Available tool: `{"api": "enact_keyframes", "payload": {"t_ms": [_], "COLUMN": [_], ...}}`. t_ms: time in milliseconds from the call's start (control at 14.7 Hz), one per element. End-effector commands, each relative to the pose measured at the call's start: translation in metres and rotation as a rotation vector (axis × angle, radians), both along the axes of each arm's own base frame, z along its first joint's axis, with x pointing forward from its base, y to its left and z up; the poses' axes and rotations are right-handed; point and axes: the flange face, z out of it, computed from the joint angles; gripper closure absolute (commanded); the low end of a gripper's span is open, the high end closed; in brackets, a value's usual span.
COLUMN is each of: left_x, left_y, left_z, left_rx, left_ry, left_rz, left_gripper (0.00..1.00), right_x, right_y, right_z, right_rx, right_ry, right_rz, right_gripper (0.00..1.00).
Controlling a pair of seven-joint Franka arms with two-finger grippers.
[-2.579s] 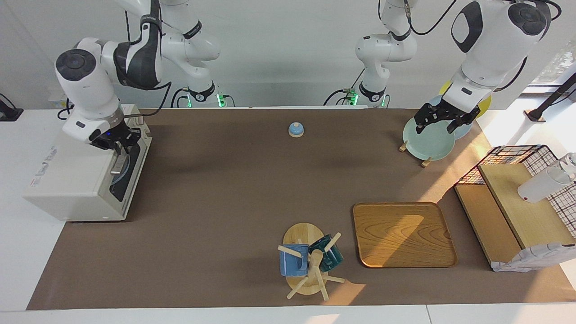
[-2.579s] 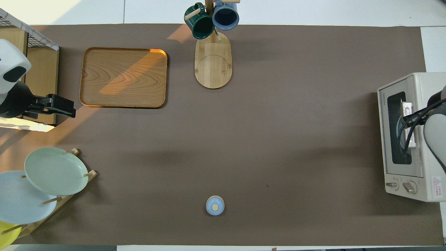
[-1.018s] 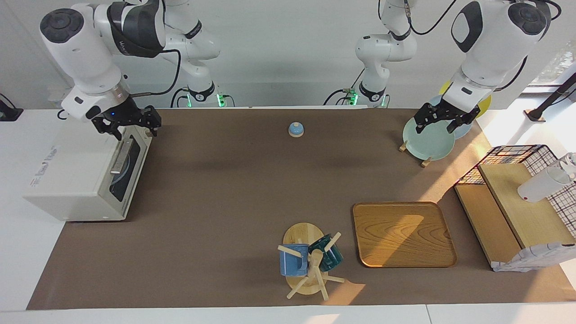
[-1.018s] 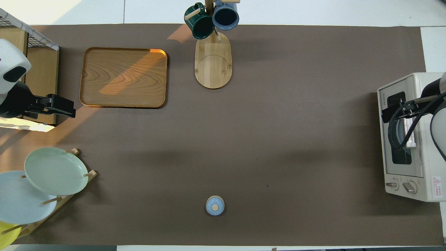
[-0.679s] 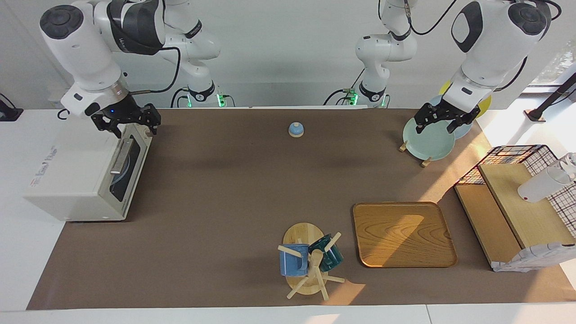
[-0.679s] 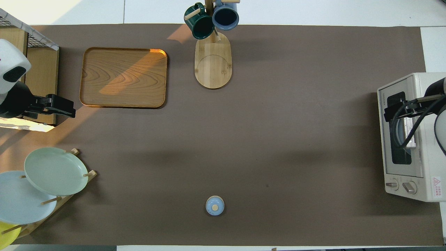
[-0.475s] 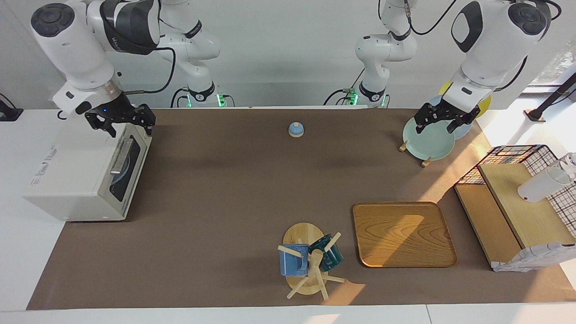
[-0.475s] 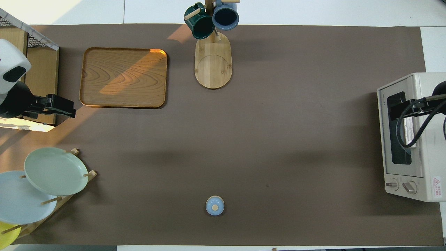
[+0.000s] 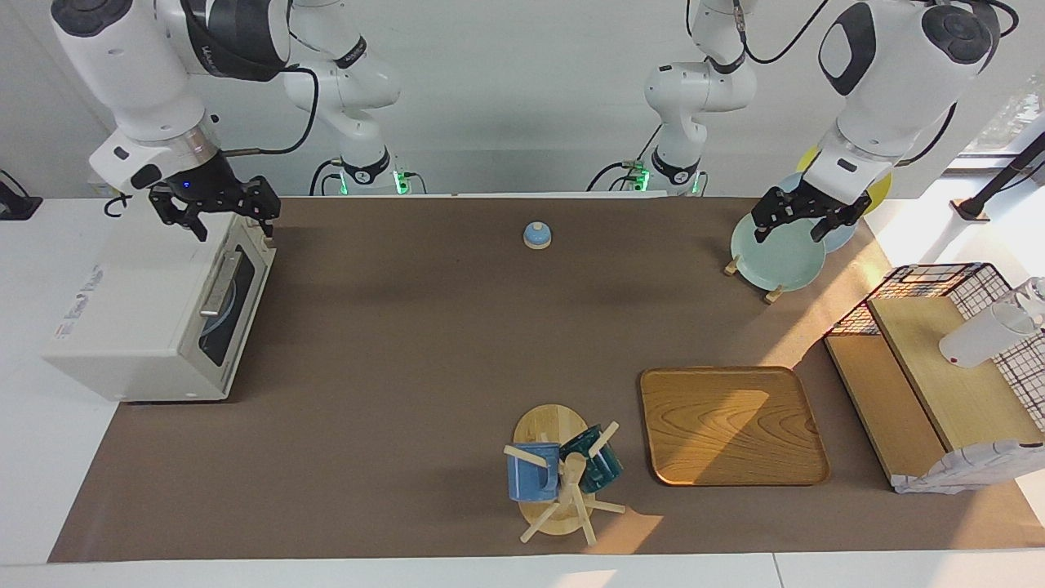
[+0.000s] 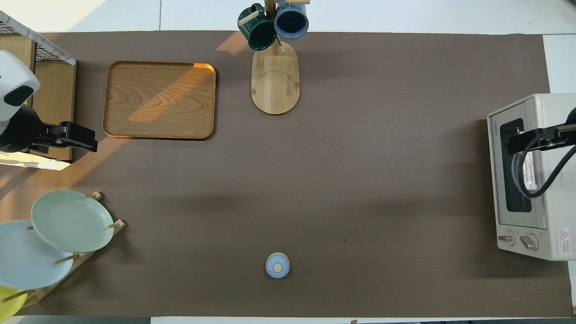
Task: Put eggplant into oven
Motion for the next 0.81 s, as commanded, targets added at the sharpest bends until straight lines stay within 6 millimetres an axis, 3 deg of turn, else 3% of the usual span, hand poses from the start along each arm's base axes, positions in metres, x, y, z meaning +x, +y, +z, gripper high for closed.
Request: {"api": "enact_keyframes", "payload": {"t_ms": [0,746], "left_x": [-0.0019,-0.0019], "left_y": [0.0026,0.0026], "left_z": [0.0051,0.0051], "left_rx": [-0.002,-0.002], "left_ry": [-0.004,-0.004], "left_rz": [0.001,0.001], "left_gripper": [0.0,0.0], "right_x": [-0.0043,-0.0047], "right_y": [0.0004,-0.0079], "right_z": [0.0017,0.0005], "right_rx": [0.021,0.021], "right_ry": [0.003,0.003], "right_rz": [-0.016,-0.034], "right_gripper": [0.0,0.0]}}
